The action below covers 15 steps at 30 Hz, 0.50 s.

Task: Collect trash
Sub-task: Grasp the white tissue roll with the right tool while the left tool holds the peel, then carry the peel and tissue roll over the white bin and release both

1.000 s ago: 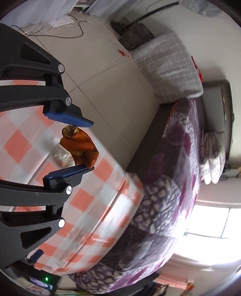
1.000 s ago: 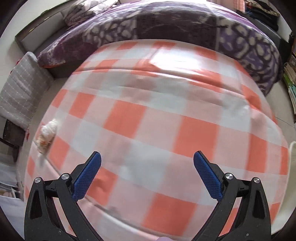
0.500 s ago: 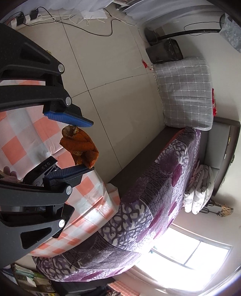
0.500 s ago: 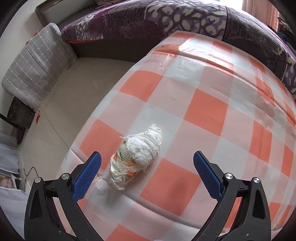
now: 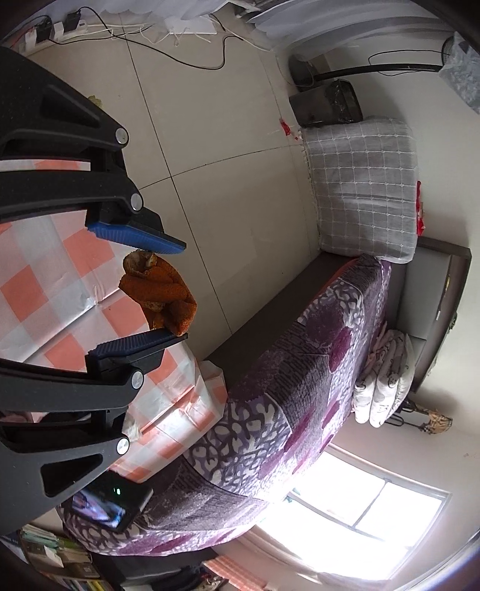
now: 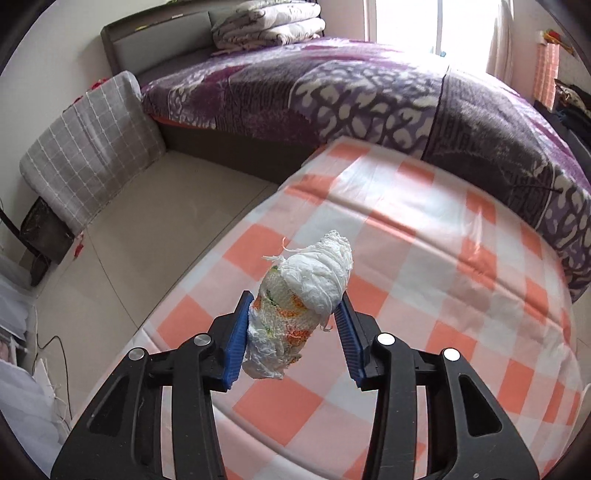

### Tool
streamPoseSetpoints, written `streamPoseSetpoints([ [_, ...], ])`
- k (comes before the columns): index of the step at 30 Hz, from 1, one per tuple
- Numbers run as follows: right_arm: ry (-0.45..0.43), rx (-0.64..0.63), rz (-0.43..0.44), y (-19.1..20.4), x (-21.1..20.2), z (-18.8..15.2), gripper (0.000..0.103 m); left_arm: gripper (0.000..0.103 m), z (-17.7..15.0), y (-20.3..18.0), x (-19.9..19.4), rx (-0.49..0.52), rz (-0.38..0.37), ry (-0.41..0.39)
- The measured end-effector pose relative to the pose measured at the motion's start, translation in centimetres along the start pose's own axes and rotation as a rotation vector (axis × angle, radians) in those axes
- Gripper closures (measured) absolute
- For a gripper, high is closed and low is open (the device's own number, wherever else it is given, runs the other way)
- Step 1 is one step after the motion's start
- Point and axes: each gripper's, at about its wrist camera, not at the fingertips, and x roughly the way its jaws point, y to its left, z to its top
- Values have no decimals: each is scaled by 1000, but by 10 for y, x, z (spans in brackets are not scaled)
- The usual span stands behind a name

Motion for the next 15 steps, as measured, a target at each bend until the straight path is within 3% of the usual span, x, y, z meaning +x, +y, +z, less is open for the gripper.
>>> streamPoseSetpoints([
  [7,-105,35,-50,-51,-48,21,60,61,-6,-20,-7,32,-18,-18],
  [15,-163,45,-92,-97,-86,5,60,61,-21,-52,-8,93,-33,-15],
])
